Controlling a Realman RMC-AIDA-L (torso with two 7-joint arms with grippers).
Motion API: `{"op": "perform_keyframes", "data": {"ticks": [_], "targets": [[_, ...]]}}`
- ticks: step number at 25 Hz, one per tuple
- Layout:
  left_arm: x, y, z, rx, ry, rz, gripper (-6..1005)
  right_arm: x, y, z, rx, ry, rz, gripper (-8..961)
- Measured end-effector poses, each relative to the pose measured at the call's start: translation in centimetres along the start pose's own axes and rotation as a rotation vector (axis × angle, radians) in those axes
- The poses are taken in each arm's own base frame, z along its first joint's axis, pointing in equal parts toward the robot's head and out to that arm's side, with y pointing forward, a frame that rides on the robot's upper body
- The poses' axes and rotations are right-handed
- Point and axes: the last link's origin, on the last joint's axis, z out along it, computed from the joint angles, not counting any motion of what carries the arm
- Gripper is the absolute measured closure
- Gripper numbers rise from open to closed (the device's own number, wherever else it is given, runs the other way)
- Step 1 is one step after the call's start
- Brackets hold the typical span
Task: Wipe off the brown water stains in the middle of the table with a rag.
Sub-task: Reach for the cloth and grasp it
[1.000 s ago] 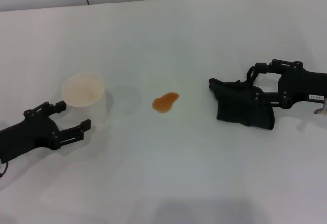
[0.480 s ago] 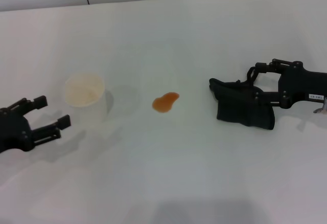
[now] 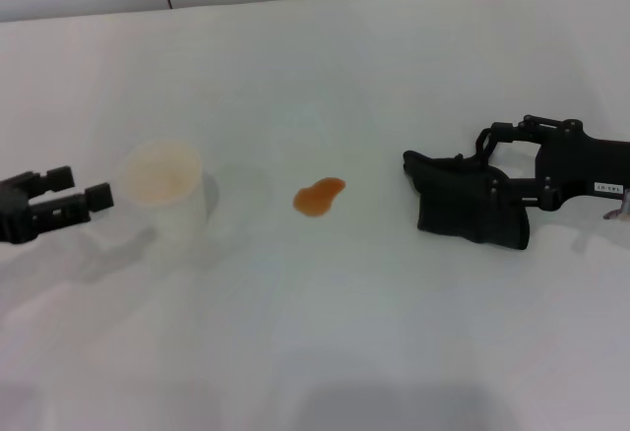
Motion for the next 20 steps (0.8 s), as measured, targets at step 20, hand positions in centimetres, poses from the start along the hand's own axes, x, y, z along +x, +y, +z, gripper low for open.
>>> {"op": "perform_keyframes", "data": {"ticks": [20], "targets": [[7.2, 1.6, 2.0, -0.095, -0.114, -0.081, 107, 0.5, 0.2, -0.4, 0.004, 0.01, 0.009, 127]]}}
